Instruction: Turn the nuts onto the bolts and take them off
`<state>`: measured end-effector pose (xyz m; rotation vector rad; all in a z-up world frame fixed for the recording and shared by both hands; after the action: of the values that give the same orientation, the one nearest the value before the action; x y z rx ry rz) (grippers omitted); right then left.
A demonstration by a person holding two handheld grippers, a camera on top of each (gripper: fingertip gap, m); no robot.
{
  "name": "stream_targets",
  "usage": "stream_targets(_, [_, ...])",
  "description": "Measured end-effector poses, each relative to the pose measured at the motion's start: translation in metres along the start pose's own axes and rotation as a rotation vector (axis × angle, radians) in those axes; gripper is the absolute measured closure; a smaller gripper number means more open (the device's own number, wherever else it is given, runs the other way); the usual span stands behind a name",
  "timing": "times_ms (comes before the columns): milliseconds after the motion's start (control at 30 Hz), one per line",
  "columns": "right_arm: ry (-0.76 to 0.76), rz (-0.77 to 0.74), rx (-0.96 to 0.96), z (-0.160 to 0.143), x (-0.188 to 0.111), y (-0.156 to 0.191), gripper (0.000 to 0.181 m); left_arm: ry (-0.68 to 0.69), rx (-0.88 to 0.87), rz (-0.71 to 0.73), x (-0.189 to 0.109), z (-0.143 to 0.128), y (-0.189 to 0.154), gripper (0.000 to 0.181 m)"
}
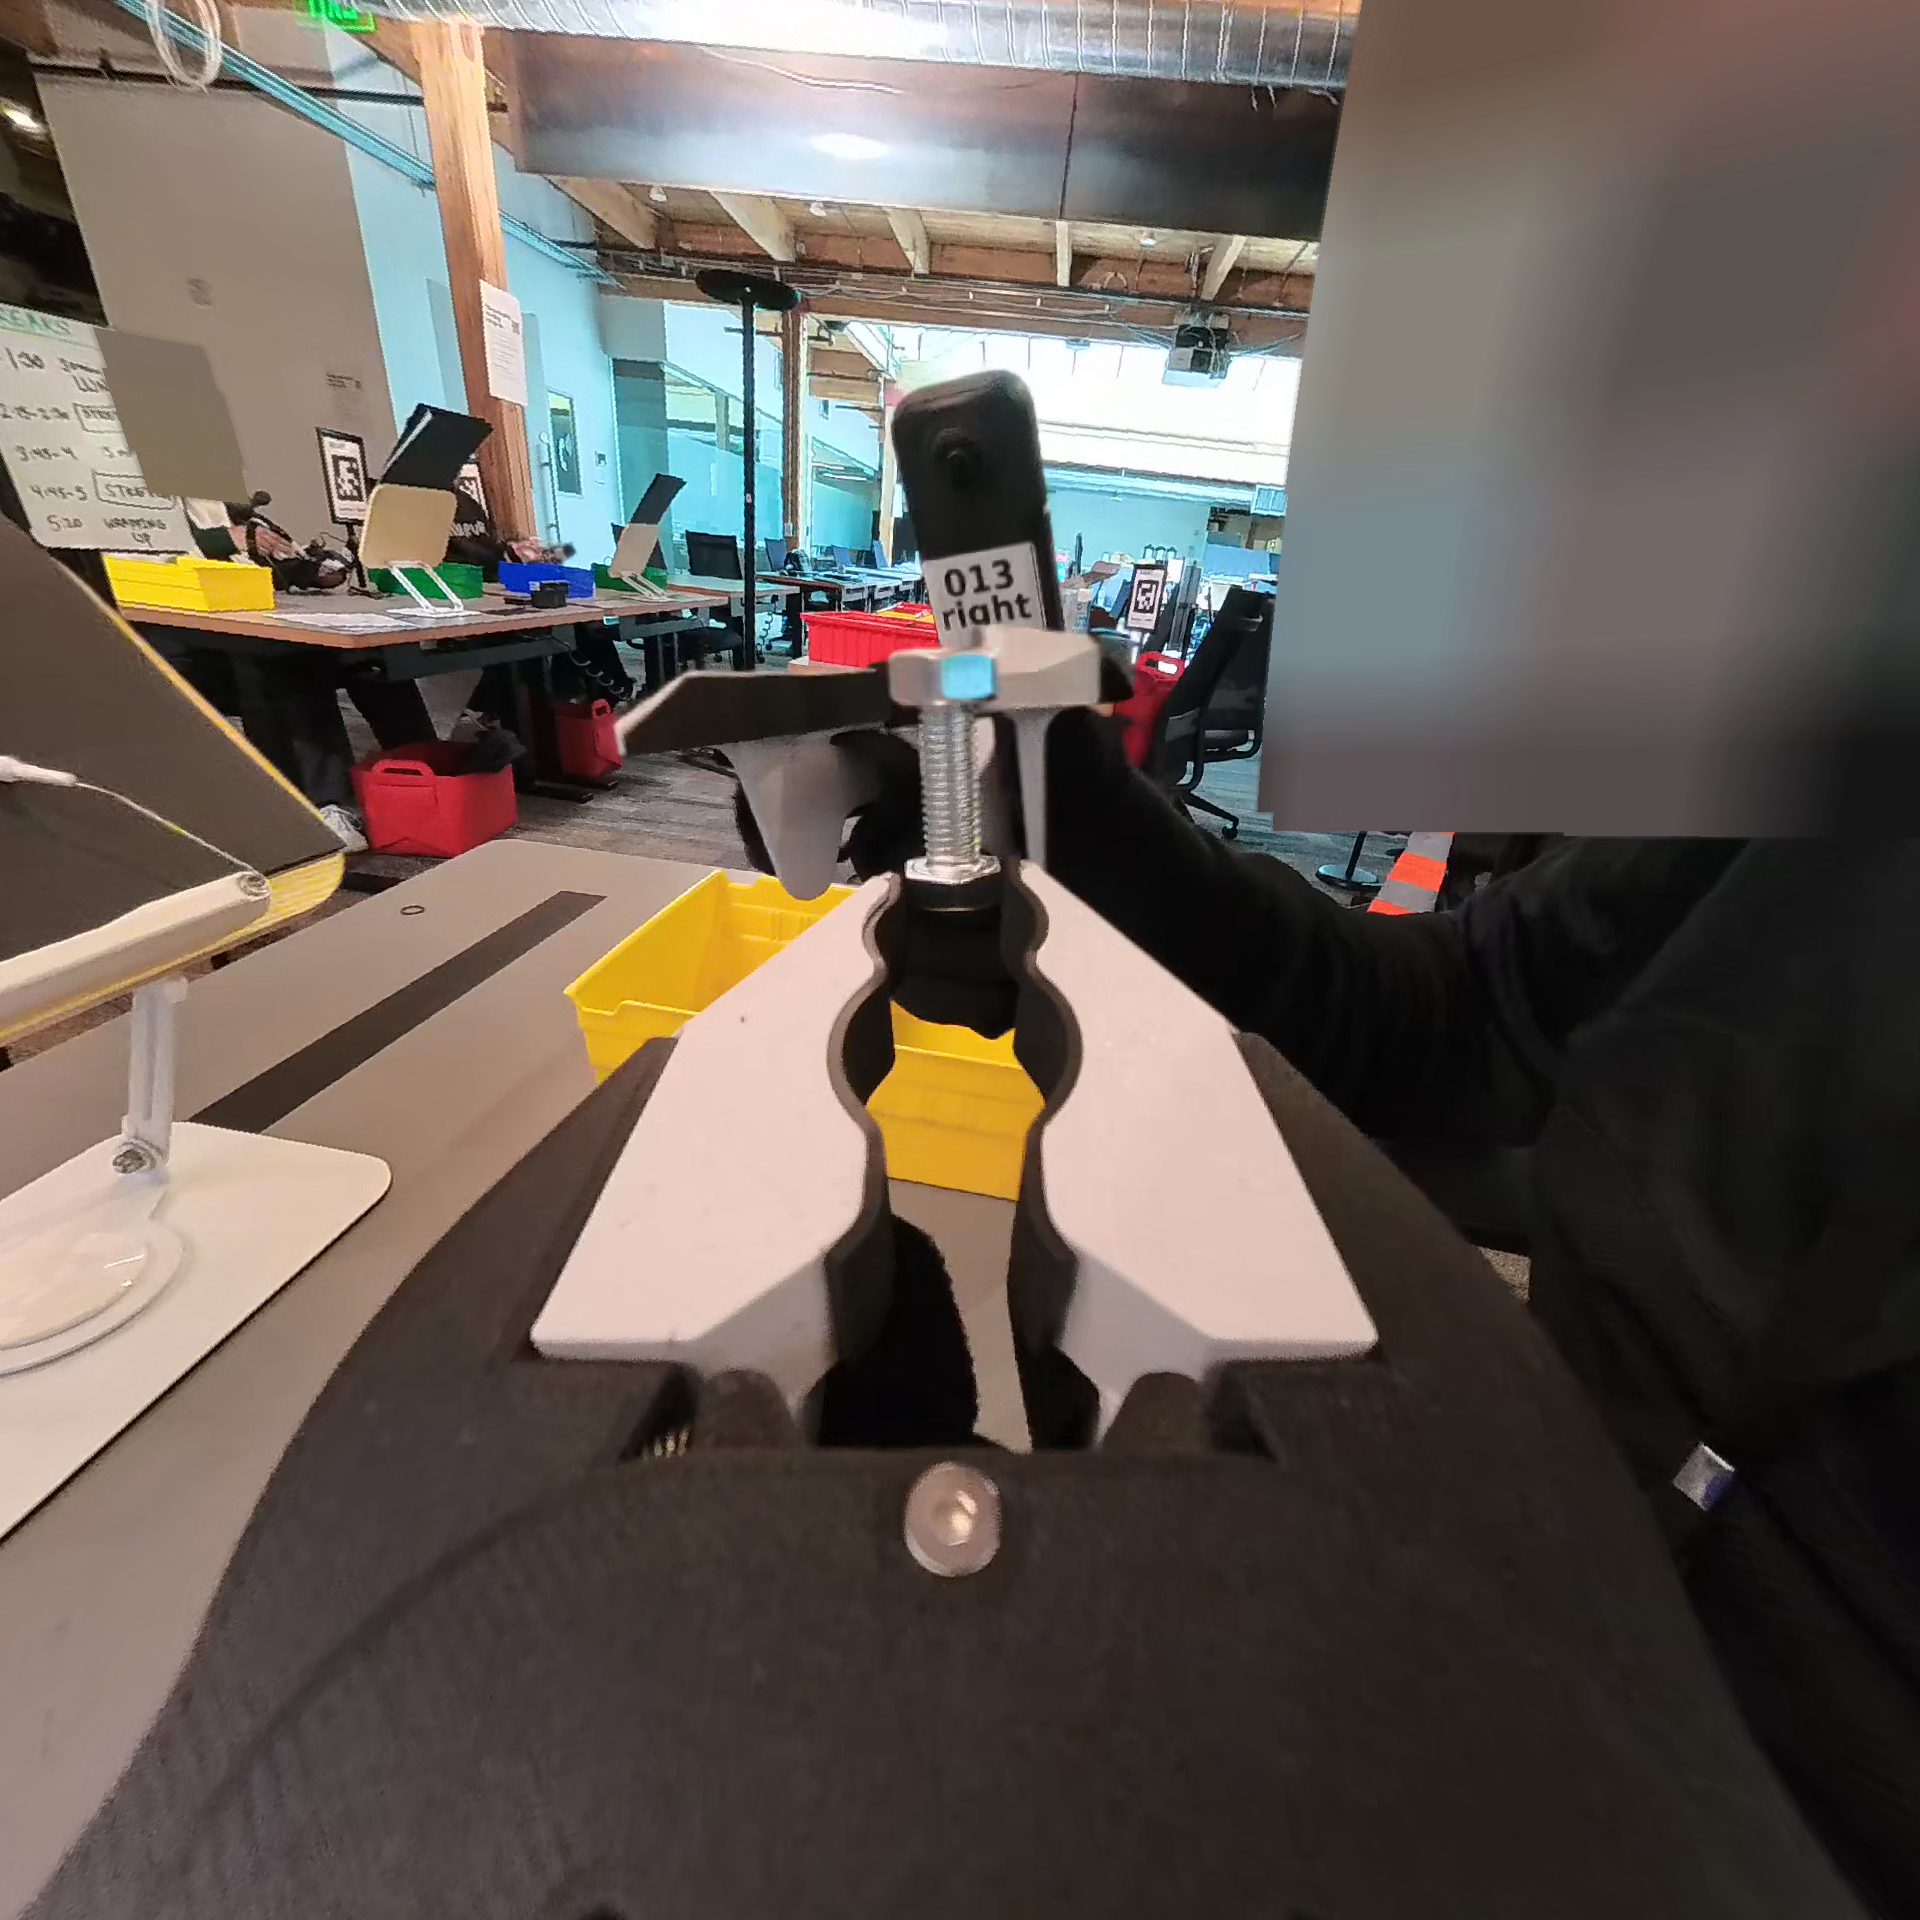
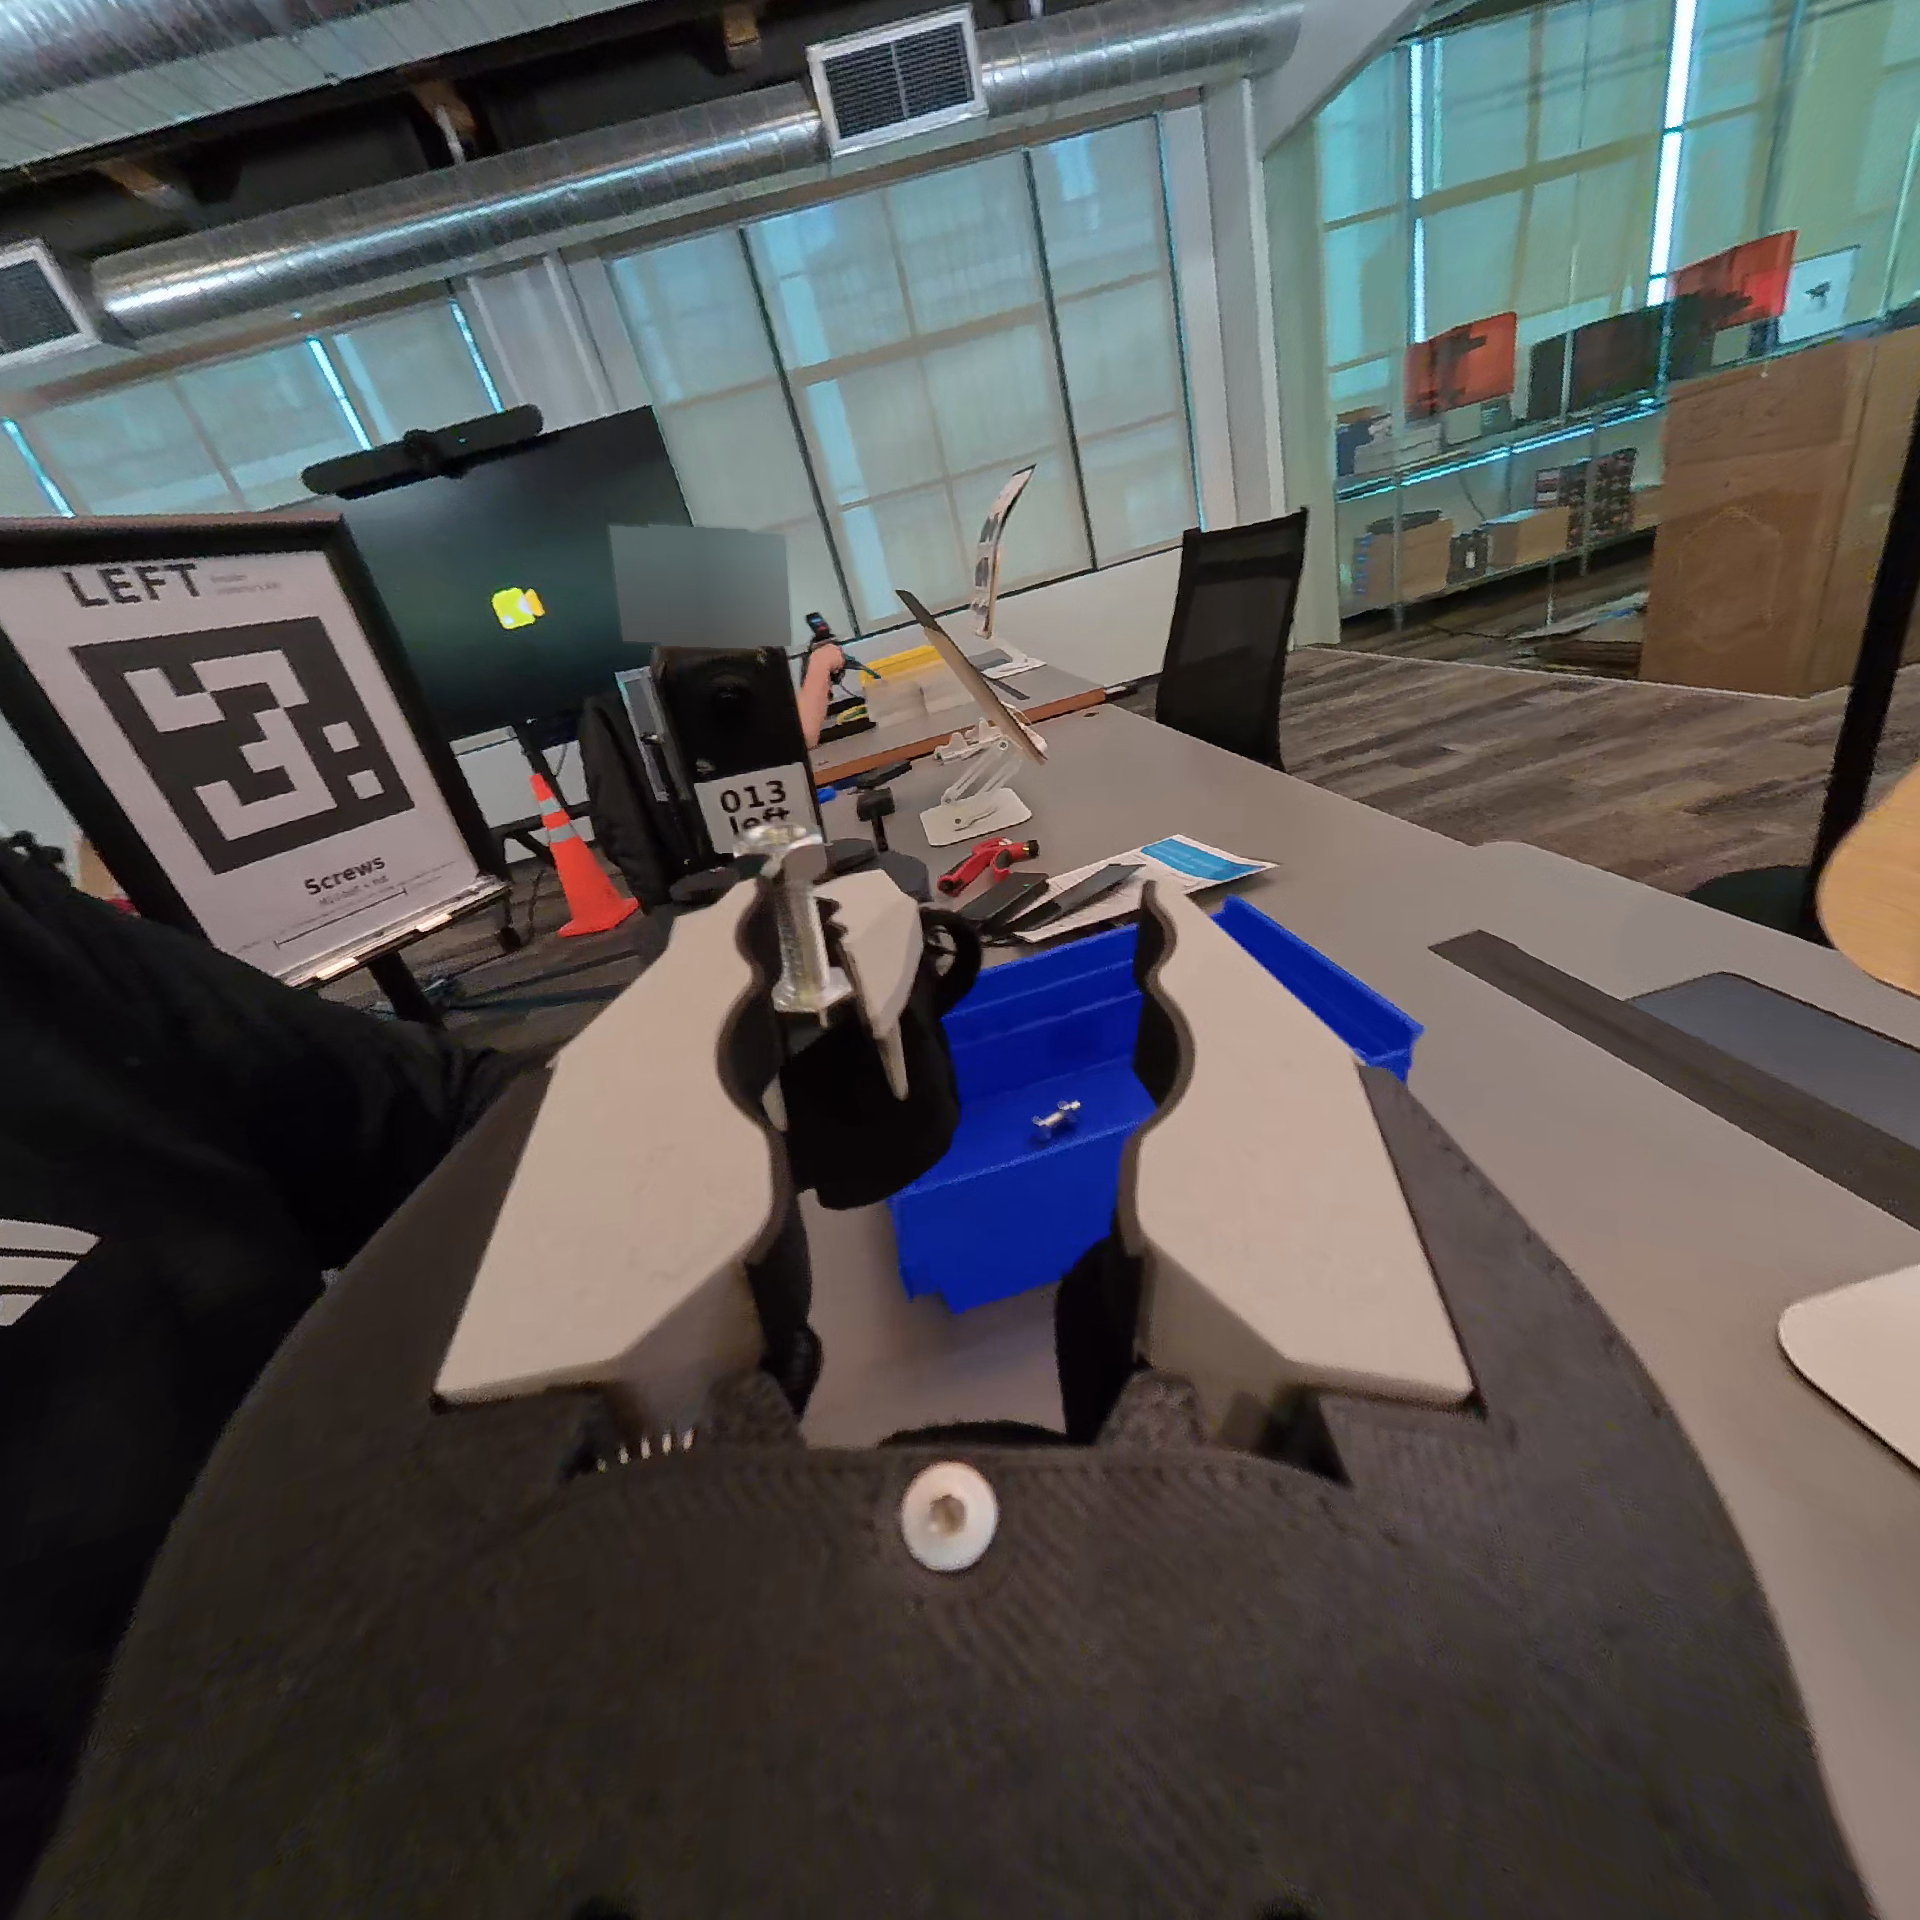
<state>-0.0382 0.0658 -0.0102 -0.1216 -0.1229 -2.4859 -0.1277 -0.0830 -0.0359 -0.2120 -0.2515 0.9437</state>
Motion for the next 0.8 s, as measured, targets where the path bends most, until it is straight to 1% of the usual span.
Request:
stream_targets(33, [0.004, -0.015, 0.005, -0.001, -0.002, -0.003, 0.118, -0.004, -0.005, -0.002, 0.000, 0.000, 0.001, 0.166])
stream_targets(133, [-0.004, -0.019, 0.028, -0.003, -0.007, -0.006, 0.115, -0.005, -0.015, 0.002, -0.001, -0.001, 0.003, 0.166])
stream_targets(267, [-0.004, 0.009, 0.004, -0.001, -0.001, 0.001, 0.111, 0.000, -0.022, 0.006, 0.000, -0.003, 0.005, 0.166])
stream_targets(400, [0.006, 0.014, -0.005, -0.001, 0.005, 0.002, 0.112, 0.000, -0.022, 0.008, 0.001, -0.003, 0.005, 0.166])
stream_targets(467, [0.003, 0.007, 0.007, -0.003, 0.004, -0.001, 0.112, -0.001, -0.024, 0.010, 0.000, -0.003, 0.005, 0.166])
stream_targets(567, [0.000, -0.020, 0.022, -0.005, -0.001, -0.008, 0.117, -0.007, -0.030, 0.011, -0.001, -0.003, 0.007, 0.166])
stream_targets(667, [-0.004, -0.019, 0.035, -0.007, -0.003, -0.010, 0.116, -0.004, -0.033, 0.012, -0.001, -0.004, 0.008, 0.166])
stream_targets(800, [-0.001, 0.004, 0.019, -0.005, 0.002, -0.005, 0.114, -0.001, -0.029, 0.025, -0.001, -0.005, 0.010, 0.166])
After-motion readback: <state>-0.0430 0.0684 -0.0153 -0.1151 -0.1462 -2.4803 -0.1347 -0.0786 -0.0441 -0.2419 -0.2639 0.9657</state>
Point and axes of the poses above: each gripper's, where its closed fingertips meet, x out along the fingers, z out of its top, y = z × x across the jaws, the point moved 9 cm from there along -x, back along the fingers, and after that the axes turned 11 degrees about -x, right-handed, at the moved point
